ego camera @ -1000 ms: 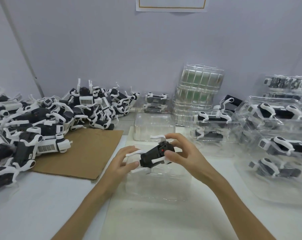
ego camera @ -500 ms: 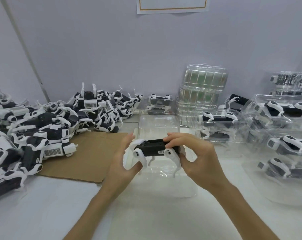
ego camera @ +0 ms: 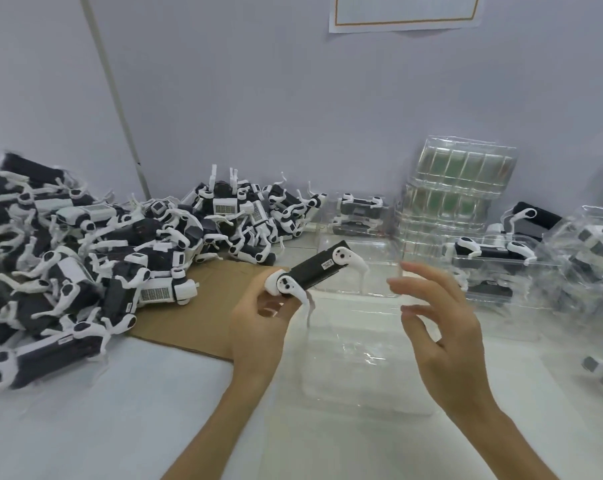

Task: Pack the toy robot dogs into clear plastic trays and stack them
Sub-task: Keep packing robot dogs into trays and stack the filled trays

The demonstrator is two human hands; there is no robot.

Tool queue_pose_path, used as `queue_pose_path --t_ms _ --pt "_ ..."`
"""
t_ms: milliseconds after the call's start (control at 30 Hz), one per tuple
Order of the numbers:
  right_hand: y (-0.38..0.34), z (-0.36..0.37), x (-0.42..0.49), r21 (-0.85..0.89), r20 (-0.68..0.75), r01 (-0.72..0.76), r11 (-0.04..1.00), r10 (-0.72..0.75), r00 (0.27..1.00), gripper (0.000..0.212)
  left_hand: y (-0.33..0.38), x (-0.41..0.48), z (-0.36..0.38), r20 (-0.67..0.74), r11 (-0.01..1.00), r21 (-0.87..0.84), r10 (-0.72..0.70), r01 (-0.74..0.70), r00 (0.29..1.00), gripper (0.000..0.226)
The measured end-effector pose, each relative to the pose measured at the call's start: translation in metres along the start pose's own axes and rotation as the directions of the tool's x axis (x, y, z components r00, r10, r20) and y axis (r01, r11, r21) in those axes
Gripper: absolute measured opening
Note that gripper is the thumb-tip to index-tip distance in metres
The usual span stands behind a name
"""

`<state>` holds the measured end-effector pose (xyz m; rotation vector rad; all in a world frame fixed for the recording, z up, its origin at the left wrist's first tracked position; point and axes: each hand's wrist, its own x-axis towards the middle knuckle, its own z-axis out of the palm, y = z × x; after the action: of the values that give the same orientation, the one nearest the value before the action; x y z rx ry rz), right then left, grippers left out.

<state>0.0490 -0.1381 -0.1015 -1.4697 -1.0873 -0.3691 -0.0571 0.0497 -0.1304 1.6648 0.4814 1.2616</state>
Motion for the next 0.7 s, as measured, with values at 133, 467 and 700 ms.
queue_pose_path --t_ms 133,467,700 --pt "0.003 0.004 -0.002 -0.024 0.001 -0.011 1.000 0.011 1.000 0.055 -0.013 0.012 -0.009 -0.054 0.976 -0.171 -0.144 0.133 0.988 0.055" --pt "0.005 0.007 -0.003 0.008 0.023 -0.076 0.997 0.076 0.997 0.051 -0.047 0.039 -0.023 0.071 0.711 -0.463 -0.566 0.530 0.821 0.083" --pt "0.002 0.007 -0.004 0.022 0.050 -0.097 0.995 0.095 0.994 0.047 -0.048 0.033 -0.020 0.001 0.697 -0.416 -0.642 0.585 0.766 0.053"
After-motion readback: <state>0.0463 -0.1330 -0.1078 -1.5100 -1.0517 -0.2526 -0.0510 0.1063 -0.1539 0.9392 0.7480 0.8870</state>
